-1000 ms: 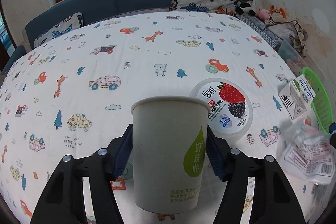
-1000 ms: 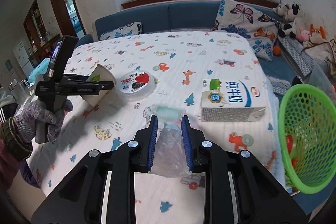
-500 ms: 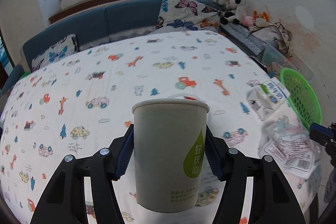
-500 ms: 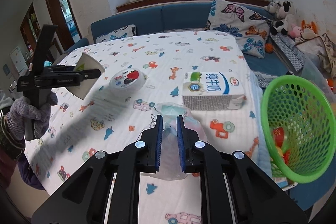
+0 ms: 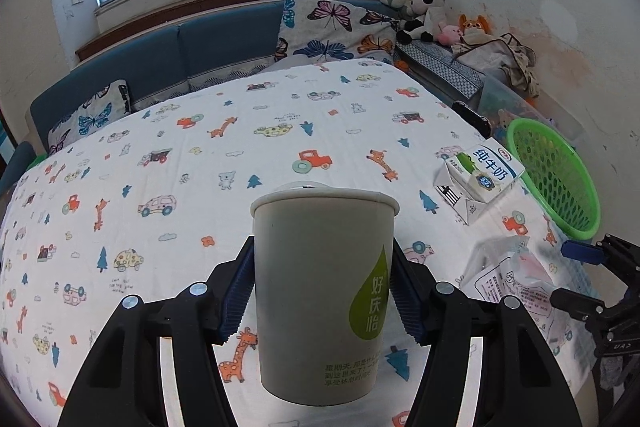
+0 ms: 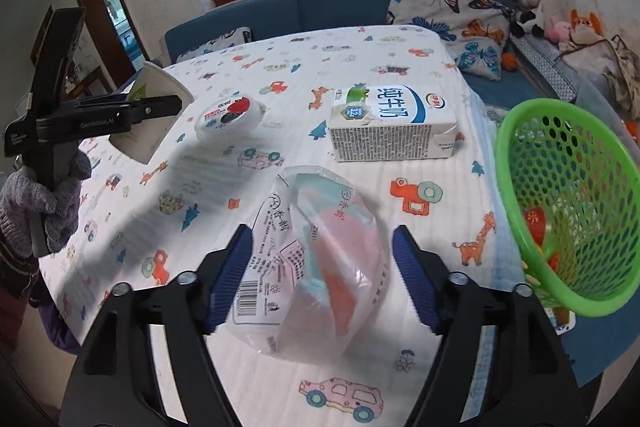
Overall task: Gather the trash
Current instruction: 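Lift the plastic bag with the right tool while the left holds the paper cup, then drop the plastic bag into the green basket with the right tool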
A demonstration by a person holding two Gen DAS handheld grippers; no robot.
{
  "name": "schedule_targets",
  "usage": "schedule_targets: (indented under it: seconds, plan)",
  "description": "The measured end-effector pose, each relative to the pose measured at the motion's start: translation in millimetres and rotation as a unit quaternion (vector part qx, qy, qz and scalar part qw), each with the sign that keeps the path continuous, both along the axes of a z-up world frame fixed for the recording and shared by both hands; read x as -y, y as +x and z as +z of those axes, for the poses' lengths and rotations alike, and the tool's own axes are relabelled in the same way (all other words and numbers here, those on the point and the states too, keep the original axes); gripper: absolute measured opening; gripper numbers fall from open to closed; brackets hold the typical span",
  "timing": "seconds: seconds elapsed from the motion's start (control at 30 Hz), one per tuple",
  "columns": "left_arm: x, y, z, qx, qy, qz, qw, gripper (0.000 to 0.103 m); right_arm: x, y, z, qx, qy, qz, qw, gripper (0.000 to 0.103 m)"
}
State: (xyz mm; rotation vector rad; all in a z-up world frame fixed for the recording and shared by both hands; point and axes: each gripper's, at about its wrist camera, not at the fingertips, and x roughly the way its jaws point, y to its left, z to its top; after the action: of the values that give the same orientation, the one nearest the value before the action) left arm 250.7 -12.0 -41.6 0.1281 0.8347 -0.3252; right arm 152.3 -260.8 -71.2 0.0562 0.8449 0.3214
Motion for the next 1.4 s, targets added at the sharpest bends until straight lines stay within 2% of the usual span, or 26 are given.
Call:
schedule_targets:
  seconds: [0.13,0.3,0.4,0.5,0.57,0.63,0.7,0.87,1.13,1.4]
  plan:
    - [-1.1,-0.7,-2.1,-0.001,-0.001,0.001,1.0000,0.060,-5.7,11.0,-8.2,-0.024,0.008,0.005,1.000,0.087]
    - [-4.3,-1.2,-2.9,-0.002,-0.002,0.002,1.0000,0.061,-15.3,24.0,-20.8,-0.046,-0.020,-0.001,0.999,0.088]
    - [-6.3,-0.9,-4.1,-0.003,-0.004,0.003,1.0000,0.061,-14.4,31.0,-28.4,-0.061,-0.017,-0.015,0.998,0.088]
    - [-6.6,-1.3,-5.0,-0.003,-0.005,0.002,1.0000,0.061,-14.4,33.5,-34.1,-0.073,-0.009,-0.015,0.997,0.079]
    - [-6.0,-1.0,-5.2,-0.004,-0.006,0.000,1.0000,0.061,-19.9,31.6,-35.7,-0.071,-0.021,-0.008,0.997,0.072]
    - [-4.2,-1.8,-4.7,-0.003,-0.007,-0.002,1.0000,0.061,-25.6,28.6,-35.6,-0.061,-0.043,-0.001,0.997,0.062]
    - [-1.5,-3.9,-2.4,0.000,-0.008,-0.006,0.9999,0.061,-24.7,26.3,-34.5,-0.061,-0.035,0.002,0.998,0.053]
    - [10.1,-11.1,8.5,0.011,-0.008,-0.019,0.9997,0.061,-14.3,15.8,-20.5,-0.040,-0.026,-0.006,0.999,0.051]
    - [50.4,-22.5,30.6,0.029,-0.014,-0.058,0.9978,0.061,32.5,0.8,16.5,0.005,-0.011,-0.053,0.999,0.051]
    - [103.1,-25.1,41.5,0.036,-0.019,-0.098,0.9944,0.061,122.2,7.8,33.7,0.023,-0.029,-0.141,0.989,0.053]
